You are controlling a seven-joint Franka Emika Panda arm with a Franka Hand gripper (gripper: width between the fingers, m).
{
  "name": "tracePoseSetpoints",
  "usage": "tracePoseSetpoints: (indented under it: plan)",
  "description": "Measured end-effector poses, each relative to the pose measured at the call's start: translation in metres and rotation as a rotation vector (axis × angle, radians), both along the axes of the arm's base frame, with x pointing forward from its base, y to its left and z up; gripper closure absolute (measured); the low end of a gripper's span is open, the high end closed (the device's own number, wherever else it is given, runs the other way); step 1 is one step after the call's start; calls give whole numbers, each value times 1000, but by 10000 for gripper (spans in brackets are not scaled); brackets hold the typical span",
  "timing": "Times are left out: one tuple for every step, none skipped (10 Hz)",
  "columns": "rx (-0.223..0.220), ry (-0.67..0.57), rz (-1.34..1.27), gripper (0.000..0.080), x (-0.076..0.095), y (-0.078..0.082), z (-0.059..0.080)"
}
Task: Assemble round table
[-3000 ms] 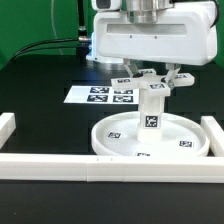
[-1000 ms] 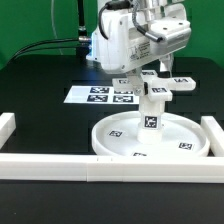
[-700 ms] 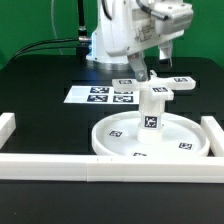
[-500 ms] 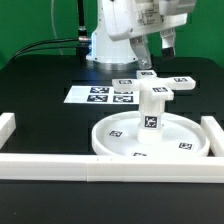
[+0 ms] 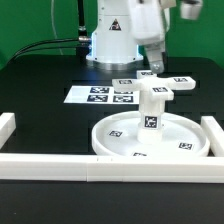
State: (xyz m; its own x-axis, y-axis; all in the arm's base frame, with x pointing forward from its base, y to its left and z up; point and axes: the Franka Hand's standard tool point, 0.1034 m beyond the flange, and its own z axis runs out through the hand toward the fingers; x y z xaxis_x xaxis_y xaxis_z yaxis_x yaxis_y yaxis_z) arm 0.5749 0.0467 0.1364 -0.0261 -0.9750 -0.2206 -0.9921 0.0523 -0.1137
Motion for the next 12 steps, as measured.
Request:
tracePoseSetpoints:
  plan:
    - [-17,-32,168,150,3,1,3]
    - [-36,-63,333,150,5,2,2]
    - [-37,-71,436,150,8,5,0]
    - [-42,-78,458,150,8,4,0]
    - [-53,-98,548,150,8,4,0]
    - [-62,-115,623,150,8,4,0]
    - [-69,-129,690,150,8,3,-1]
    - [-105,-146,878,150,6,1,-2]
    - [-142,-150,1030,150,6,2,-1]
    - [-155,-157,1164,150,5,3,-2]
    - [-150,-142,1292,150,3,5,-3]
    - [-146,-122,1383,150,3,9,-4]
